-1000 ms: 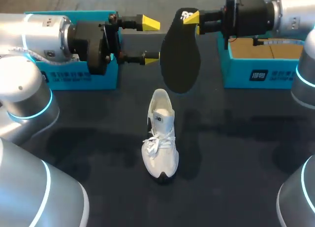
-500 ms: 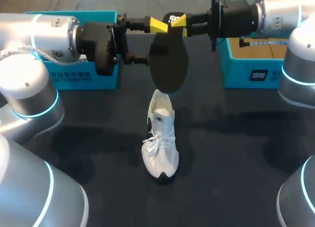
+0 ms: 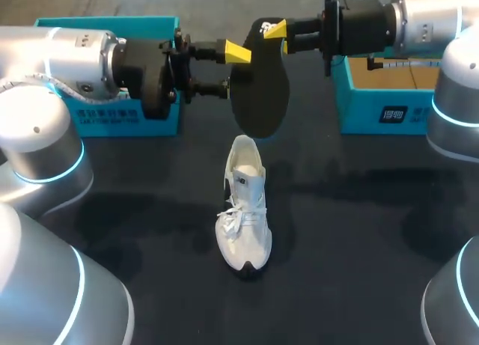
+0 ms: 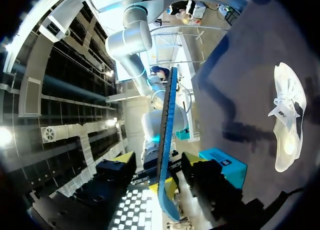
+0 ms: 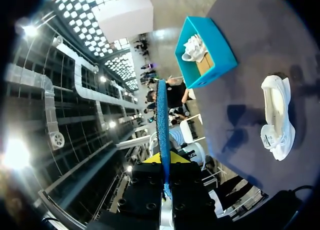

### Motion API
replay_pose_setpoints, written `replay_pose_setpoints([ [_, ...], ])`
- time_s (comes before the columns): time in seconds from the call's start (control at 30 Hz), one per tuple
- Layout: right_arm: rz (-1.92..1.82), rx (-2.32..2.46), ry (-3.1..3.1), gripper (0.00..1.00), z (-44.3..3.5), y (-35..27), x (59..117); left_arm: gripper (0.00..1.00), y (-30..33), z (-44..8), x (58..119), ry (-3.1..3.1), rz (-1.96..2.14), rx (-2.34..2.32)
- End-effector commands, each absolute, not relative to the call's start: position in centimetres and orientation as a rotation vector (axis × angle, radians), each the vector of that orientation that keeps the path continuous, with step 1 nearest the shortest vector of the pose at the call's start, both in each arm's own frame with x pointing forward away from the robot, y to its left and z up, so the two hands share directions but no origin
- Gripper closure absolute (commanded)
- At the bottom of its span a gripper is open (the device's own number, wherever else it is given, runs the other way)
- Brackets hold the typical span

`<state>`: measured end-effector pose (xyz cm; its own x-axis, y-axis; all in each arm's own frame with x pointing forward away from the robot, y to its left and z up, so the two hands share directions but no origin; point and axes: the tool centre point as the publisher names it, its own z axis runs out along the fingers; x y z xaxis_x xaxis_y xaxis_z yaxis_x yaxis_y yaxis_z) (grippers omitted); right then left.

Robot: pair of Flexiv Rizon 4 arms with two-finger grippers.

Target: Take the shoe out of the shoebox, open the shoe tongue, remove and reinsert the insole, then place the shoe into the shoebox

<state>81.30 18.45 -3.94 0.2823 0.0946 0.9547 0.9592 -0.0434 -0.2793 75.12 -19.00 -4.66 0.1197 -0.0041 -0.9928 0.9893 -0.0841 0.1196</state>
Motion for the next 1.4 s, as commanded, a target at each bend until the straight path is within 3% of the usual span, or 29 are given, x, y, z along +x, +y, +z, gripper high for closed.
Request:
replay_pose_setpoints([
  [0.03, -0.964, -1.43, -1.045, 1.0, -4.1, 18.7, 81.1, 0.69, -19.1, -4.8, 75.2, 1.072, -1.185, 1.327],
  [0.1, -0.964, -1.43, -1.043, 1.0, -4.2, 18.8, 81.1, 0.72, -19.2, -4.8, 75.2, 1.07, -1.187, 1.327],
  [0.13, -0.963, -1.43, -1.039, 1.0, -4.3, 18.9, 81.0, 0.85, -19.3, -4.8, 75.2, 1.066, -1.19, 1.328],
  [0.23, -0.963, -1.432, -1.034, 1.0, -4.5, 19.0, 80.9, 0.98, -19.5, -4.8, 75.3, 1.064, -1.194, 1.328],
  [0.53, -0.977, -1.428, -1.024, 1.0, -4.6, 19.1, 80.6, 1.0, -20.0, -5.0, 75.5, 1.056, -1.202, 1.328],
  [0.57, -1.007, -1.433, -1.024, 0.62, -4.6, 19.0, 80.5, 1.0, -20.0, -5.0, 75.4, 1.054, -1.203, 1.33],
  [0.63, -1.009, -1.432, -1.024, 0.62, -4.5, 18.9, 80.5, 1.0, -20.0, -5.0, 75.4, 1.054, -1.202, 1.33],
  [0.67, -1.045, -1.431, -1.033, 0.0, -4.2, 18.6, 80.3, 1.0, -19.8, -5.0, 75.5, 1.053, -1.2, 1.328],
  [1.4, -1.303, -1.377, -1.146, 0.0, -2.2, 12.9, 73.6, 1.0, -18.4, -4.6, 76.5, 1.057, -1.181, 1.306],
])
